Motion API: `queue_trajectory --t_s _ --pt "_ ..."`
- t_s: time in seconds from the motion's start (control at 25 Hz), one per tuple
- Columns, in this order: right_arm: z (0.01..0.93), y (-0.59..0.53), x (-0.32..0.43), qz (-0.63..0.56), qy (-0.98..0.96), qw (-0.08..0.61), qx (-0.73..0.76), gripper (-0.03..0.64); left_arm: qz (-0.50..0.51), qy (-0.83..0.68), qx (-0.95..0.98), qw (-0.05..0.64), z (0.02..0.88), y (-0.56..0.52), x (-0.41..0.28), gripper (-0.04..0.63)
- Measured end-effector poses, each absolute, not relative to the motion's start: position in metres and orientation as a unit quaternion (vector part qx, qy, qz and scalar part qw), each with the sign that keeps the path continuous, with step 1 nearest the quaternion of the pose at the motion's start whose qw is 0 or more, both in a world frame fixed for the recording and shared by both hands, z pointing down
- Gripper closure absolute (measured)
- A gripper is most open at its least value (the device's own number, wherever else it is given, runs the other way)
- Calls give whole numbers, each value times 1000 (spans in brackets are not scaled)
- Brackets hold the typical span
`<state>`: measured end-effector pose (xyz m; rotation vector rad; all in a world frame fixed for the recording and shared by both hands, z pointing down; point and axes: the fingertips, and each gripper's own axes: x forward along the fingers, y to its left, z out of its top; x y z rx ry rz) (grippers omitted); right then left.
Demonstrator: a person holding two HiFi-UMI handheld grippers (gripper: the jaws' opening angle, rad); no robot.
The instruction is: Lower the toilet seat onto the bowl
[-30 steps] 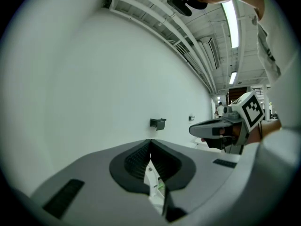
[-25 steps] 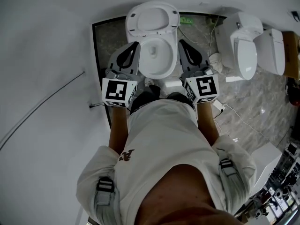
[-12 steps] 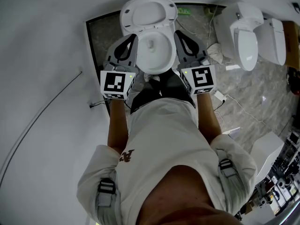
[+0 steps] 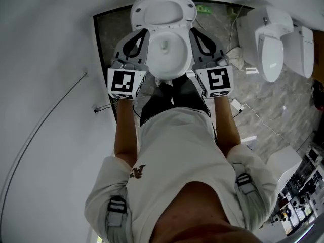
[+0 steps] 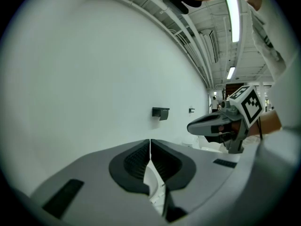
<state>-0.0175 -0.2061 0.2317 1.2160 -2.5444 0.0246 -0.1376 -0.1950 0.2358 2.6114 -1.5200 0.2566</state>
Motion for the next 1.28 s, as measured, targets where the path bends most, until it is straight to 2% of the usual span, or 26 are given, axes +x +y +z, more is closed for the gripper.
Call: queue_trajectory --t_s 1.28 --pt "314 -315 -4 14 -903 191 386 593 115 -525 840 72 316 -305 -118 569"
